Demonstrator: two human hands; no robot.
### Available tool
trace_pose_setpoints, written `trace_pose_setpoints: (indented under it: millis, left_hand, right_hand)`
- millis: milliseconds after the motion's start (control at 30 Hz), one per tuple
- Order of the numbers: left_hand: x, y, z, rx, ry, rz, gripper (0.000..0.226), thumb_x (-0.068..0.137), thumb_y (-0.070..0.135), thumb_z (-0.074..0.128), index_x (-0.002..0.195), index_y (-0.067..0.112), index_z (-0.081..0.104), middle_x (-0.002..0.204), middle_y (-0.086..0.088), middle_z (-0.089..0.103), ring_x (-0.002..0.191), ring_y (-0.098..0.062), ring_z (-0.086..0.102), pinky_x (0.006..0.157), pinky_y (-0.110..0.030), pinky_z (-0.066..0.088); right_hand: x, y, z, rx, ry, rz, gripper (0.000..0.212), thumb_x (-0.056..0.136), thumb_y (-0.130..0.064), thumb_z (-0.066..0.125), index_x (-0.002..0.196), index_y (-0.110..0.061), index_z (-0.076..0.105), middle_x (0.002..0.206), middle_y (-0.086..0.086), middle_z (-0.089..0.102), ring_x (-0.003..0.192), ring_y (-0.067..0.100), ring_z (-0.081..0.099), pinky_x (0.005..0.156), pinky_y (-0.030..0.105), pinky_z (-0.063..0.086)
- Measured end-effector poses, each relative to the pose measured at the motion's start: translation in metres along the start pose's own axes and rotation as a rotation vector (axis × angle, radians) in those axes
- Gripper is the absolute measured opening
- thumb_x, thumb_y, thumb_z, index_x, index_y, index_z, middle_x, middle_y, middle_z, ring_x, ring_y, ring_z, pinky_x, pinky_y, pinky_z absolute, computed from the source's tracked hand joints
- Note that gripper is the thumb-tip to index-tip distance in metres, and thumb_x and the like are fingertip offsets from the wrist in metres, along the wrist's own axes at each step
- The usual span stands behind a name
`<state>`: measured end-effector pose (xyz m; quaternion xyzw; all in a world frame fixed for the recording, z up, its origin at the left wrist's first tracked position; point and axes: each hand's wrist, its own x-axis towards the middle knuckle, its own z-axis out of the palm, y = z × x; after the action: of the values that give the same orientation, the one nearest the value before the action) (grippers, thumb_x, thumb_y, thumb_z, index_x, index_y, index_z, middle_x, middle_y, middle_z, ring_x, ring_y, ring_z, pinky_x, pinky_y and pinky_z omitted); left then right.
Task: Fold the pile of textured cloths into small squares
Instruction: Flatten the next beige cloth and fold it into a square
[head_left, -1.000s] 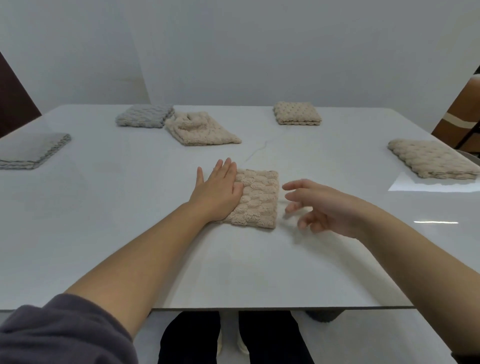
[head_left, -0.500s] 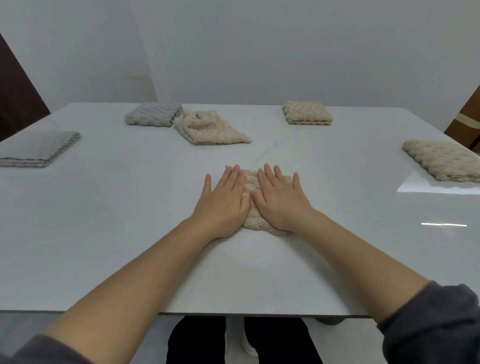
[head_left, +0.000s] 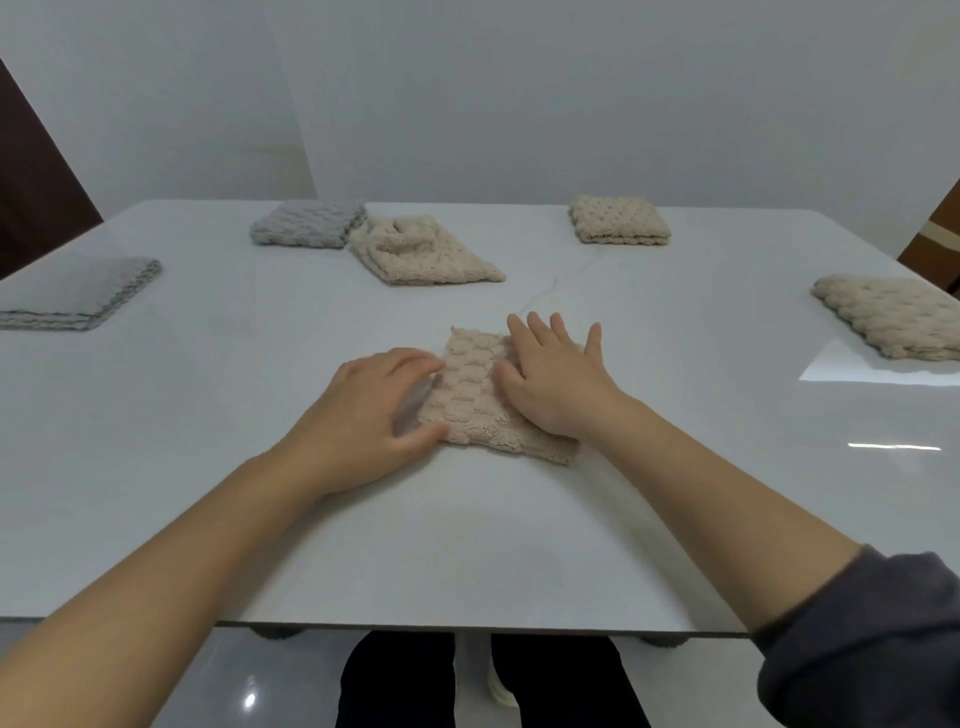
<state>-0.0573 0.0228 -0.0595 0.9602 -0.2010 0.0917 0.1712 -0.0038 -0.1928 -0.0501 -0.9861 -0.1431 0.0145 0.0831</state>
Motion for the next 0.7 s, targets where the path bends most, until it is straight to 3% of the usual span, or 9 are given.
trace_pose_setpoints:
  millis: [33,100,167,233,333,433,533,633,700]
  left_hand:
    - [-0.002,0.000,-0.002,-0.040,0.058,-0.066,0.048,0.085,0.054,0.048,0.126,0.029,0.056,0.124,0.016,0.055,0.114,-0.004,0.050,0.102,-0.031,0.036]
    - [-0.002,0.002,-0.007,-0.185,0.081,-0.279,0.011,0.090,0.030,0.056,0.097,0.032,0.064,0.094,0.015,0.063,0.082,-0.003,0.058,0.078,-0.025,0.045]
    - [0.001,0.005,-0.010,-0.373,-0.003,-0.462,0.017,0.090,0.017,0.055,0.084,0.028,0.067,0.073,0.010,0.065,0.058,-0.007,0.057,0.059,-0.022,0.043]
    - [0.003,0.008,-0.015,-0.573,-0.121,-0.543,0.017,0.090,0.011,0.053,0.086,0.016,0.069,0.061,0.005,0.062,0.044,-0.012,0.049,0.045,-0.020,0.035]
    - [0.007,0.013,-0.021,-0.797,-0.256,-0.569,0.012,0.091,0.007,0.050,0.094,0.006,0.062,0.059,-0.001,0.055,0.038,-0.013,0.038,0.039,-0.018,0.024]
    - [0.015,0.011,-0.024,-1.013,-0.341,-0.586,0.008,0.092,0.009,0.050,0.099,0.011,0.054,0.059,-0.003,0.050,0.036,-0.011,0.031,0.038,-0.019,0.019]
    - [0.023,0.008,-0.027,-0.971,-0.382,-0.568,0.003,0.093,0.011,0.053,0.095,0.012,0.054,0.057,-0.003,0.051,0.036,-0.011,0.029,0.038,-0.020,0.019]
    - [0.028,0.005,-0.031,-0.965,-0.551,-0.590,0.013,0.090,0.018,0.060,0.083,0.014,0.050,0.059,-0.004,0.052,0.035,-0.010,0.029,0.038,-0.019,0.017]
    - [0.033,0.006,-0.033,-1.021,-0.662,-0.601,0.023,0.080,0.022,0.066,0.097,0.014,0.052,0.061,-0.005,0.055,0.033,-0.008,0.029,0.035,-0.017,0.020]
  right_hand:
    - [0.003,-0.004,-0.001,0.004,0.009,-0.004,0.062,0.101,-0.042,0.019,0.156,-0.017,0.005,0.164,0.007,0.003,0.150,0.028,-0.005,0.116,0.060,-0.010]
    - [0.008,-0.008,0.001,0.004,0.017,0.016,0.061,0.102,-0.041,0.018,0.156,-0.016,0.006,0.164,0.008,0.002,0.150,0.030,-0.006,0.115,0.060,-0.009]
    - [0.014,-0.007,0.007,-0.030,0.013,0.062,0.062,0.102,-0.044,0.016,0.156,-0.016,0.007,0.164,0.009,0.003,0.150,0.032,-0.006,0.115,0.061,-0.008]
    - [0.016,-0.005,0.015,-0.052,0.000,0.092,0.063,0.101,-0.046,0.014,0.156,-0.016,0.008,0.163,0.009,0.005,0.150,0.032,-0.005,0.115,0.062,-0.006]
    - [0.017,-0.004,0.021,-0.035,0.003,0.082,0.063,0.101,-0.047,0.013,0.156,-0.017,0.009,0.163,0.008,0.007,0.150,0.031,-0.003,0.115,0.061,-0.005]
    - [0.016,-0.004,0.021,-0.015,0.016,0.078,0.062,0.101,-0.047,0.015,0.156,-0.018,0.010,0.163,0.007,0.009,0.150,0.030,-0.001,0.116,0.060,-0.003]
    - [0.015,-0.004,0.022,-0.008,0.024,0.083,0.062,0.101,-0.048,0.015,0.156,-0.019,0.011,0.163,0.006,0.010,0.150,0.028,0.001,0.117,0.059,-0.002]
    - [0.016,-0.004,0.023,0.005,0.034,0.085,0.062,0.101,-0.048,0.016,0.156,-0.020,0.012,0.163,0.005,0.011,0.150,0.027,0.003,0.117,0.058,-0.002]
    - [0.016,-0.004,0.024,0.011,0.043,0.087,0.062,0.101,-0.048,0.017,0.155,-0.020,0.013,0.163,0.004,0.012,0.150,0.026,0.004,0.117,0.058,-0.002]
